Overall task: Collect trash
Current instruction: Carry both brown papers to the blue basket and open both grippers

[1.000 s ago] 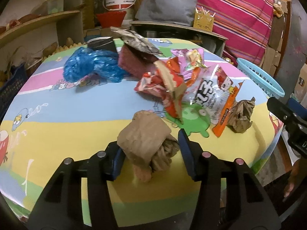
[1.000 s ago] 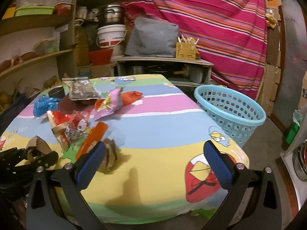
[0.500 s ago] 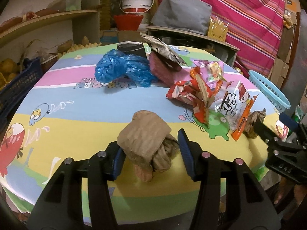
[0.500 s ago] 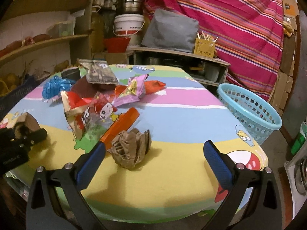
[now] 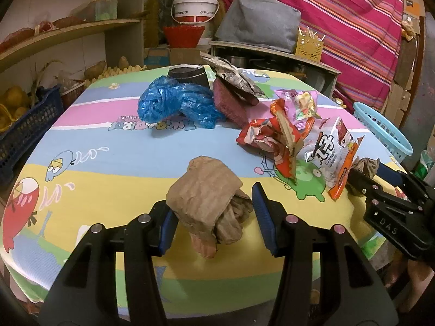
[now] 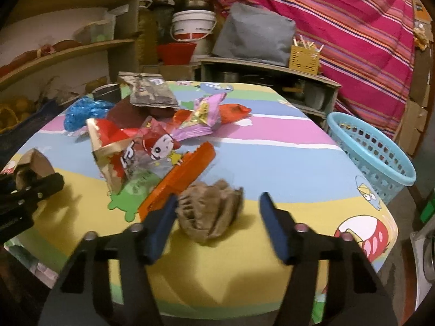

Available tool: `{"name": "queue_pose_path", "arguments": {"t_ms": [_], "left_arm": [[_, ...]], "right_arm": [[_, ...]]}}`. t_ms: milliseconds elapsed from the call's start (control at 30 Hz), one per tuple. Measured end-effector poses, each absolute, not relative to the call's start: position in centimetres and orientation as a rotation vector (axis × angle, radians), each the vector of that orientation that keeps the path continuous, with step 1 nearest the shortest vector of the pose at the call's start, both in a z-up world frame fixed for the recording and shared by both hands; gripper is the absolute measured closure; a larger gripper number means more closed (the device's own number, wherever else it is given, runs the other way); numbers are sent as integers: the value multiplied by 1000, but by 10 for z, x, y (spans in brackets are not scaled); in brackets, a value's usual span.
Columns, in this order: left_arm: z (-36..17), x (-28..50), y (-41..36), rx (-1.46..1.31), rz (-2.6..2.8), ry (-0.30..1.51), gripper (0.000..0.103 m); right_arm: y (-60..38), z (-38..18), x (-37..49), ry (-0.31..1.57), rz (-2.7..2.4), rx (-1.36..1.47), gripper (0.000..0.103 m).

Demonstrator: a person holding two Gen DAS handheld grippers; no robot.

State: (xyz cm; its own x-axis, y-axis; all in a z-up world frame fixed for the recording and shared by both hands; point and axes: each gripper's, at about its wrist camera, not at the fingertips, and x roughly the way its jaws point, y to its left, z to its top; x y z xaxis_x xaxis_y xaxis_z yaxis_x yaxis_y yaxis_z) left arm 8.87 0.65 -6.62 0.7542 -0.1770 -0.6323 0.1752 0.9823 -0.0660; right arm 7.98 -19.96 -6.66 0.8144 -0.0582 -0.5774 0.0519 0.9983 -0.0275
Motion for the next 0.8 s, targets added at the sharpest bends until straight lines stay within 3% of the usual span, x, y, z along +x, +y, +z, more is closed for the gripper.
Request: {"name": "queue_pose_path", "arguments": {"t_ms": [67, 433, 800], "left_arm": [[-64, 90, 3, 4, -194, 689, 53], [-8, 103, -37, 11, -268, 607, 53], [57, 138, -165, 27, -485, 527, 53]], "right_arm": [[-202, -65, 79, 617, -45, 2, 59], [-270, -6, 66, 478, -113, 66, 60], [-401, 62, 78, 438, -273, 97, 60]]}}
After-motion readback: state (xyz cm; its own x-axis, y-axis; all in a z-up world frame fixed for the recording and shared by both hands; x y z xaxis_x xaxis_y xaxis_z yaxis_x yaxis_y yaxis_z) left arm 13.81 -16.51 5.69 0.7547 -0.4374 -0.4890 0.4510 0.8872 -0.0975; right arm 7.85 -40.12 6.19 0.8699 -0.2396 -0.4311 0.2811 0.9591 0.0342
